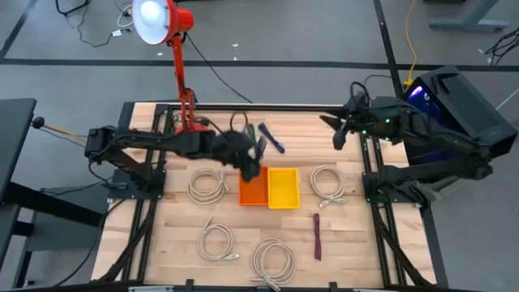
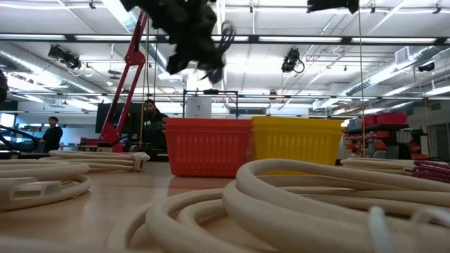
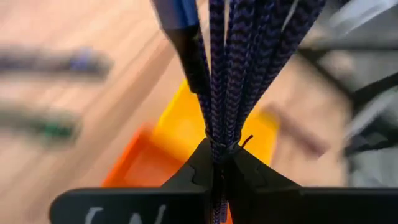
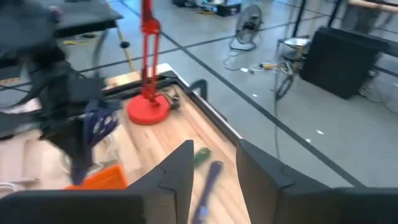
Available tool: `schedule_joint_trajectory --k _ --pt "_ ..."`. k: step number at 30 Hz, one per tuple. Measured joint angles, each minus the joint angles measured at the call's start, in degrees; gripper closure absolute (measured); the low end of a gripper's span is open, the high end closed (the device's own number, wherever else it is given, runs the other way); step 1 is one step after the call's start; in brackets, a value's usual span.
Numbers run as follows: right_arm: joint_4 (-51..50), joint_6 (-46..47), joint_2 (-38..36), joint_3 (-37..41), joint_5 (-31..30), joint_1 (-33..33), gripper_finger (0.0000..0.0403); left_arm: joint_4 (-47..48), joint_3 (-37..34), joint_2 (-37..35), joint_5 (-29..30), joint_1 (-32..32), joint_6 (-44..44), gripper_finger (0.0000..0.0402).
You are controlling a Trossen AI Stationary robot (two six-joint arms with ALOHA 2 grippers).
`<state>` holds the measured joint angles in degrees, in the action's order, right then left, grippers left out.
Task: Pick & Place USB Port
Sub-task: Put the purple USB cable into the orange bin
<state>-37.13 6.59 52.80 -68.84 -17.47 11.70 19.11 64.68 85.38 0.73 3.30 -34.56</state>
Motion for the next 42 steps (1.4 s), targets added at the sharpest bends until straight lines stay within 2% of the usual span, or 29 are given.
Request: schedule_joint_trajectory --k 2,7,11,13,16,21,24,28,39,42 --pt "-0.93 0.02 -0.62 0.0 0.02 1.08 0.0286 1.96 -0.88 0.0 2.38 -2.27 -2.82 0.0383" --pt "-1.38 -1.46 -0.56 0.0 0.61 2.38 0.029 -2.49 -4.36 0.02 5.07 -6.49 -11.71 0.0383" --pt "-1.31 -2.41 -0.02 0.02 0.79 2.65 0.0291 -5.35 -7.23 0.11 6.16 -7.66 -20.26 0.0383" --pt "-1.3 -3.67 0.11 0.02 2.59 2.63 0.0291 -5.5 -8.01 0.11 8.79 -8.04 -22.76 0.0383" --pt "-1.26 -4.11 0.46 0.02 5.17 2.59 0.0292 -5.37 -9.12 0.13 9.6 -8.08 -27.87 0.0383" --pt "-1.28 -5.3 0.48 0.02 7.0 2.61 0.0292 -7.63 -9.29 3.31 10.62 -9.26 -32.15 0.0383" --pt "-1.38 -6.08 0.5 0.02 7.14 2.59 0.0292 -14.06 -9.14 7.63 7.29 -9.35 -34.32 0.0383" --pt "-1.67 -6.66 0.48 0.02 7.53 2.61 0.0292 -14.15 -7.94 12.15 4.15 -9.32 -34.6 0.0383" --pt "-1.63 -7.48 0.48 0.02 8.04 2.63 0.0292 -11.03 -6.4 12.76 0.57 -6.64 -33.26 0.0383" --pt "-1.58 -7.73 0.48 0.02 8.04 2.61 0.0292 -11.25 -6.4 12.76 -2.12 -6.12 -31.95 0.0357"
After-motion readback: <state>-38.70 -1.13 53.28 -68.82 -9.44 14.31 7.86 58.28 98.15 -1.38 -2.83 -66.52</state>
